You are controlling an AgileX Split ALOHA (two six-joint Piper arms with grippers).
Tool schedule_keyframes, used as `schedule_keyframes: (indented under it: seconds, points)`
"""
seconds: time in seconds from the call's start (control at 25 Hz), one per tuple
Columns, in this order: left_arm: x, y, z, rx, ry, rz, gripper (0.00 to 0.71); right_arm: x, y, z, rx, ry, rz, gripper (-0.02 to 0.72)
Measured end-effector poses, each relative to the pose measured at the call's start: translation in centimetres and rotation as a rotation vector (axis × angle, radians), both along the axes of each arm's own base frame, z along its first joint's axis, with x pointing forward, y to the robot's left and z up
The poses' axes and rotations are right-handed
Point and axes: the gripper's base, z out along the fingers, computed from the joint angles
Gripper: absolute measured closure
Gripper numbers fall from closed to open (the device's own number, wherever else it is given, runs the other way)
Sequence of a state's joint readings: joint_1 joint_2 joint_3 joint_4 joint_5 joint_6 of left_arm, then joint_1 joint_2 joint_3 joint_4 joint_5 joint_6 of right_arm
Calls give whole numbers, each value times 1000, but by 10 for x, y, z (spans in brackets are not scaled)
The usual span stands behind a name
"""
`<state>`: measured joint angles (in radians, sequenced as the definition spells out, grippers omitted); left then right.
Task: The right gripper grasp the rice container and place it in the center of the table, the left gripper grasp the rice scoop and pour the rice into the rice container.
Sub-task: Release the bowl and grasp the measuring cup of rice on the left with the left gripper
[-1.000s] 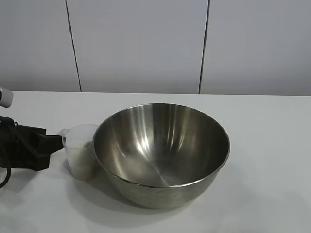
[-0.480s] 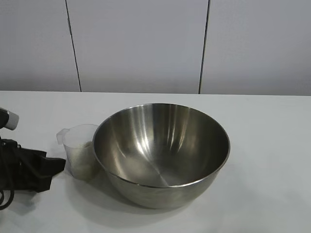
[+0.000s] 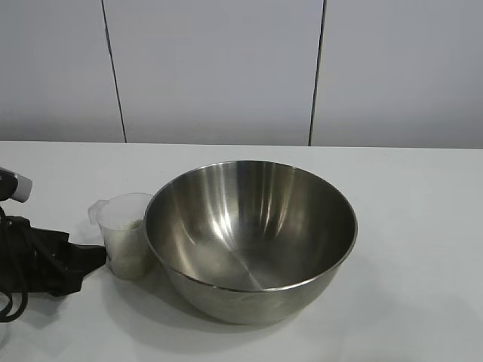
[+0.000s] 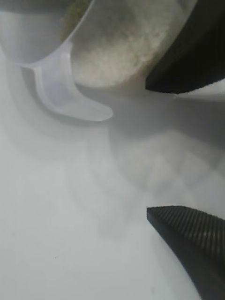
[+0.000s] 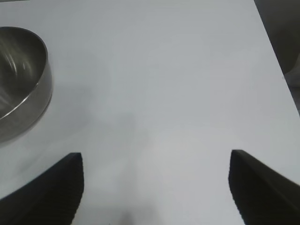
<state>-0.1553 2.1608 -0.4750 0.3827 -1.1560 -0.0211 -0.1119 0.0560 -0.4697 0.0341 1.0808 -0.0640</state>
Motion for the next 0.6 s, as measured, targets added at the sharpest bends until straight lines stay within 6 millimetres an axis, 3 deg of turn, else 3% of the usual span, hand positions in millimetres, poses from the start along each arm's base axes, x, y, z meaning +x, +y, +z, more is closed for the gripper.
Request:
schedule_keyframes:
  seconds: [0.44, 0.52, 0.6]
  points:
    - [7, -2, 14, -9, -56, -6, 217, 0, 0, 0, 0, 0, 0, 126]
    - [7, -2, 14, -10, -57, -5, 259, 0, 0, 0, 0, 0, 0, 126]
    - [7, -2, 14, -10, -56, -6, 370, 0, 0, 0, 0, -1, 0, 126]
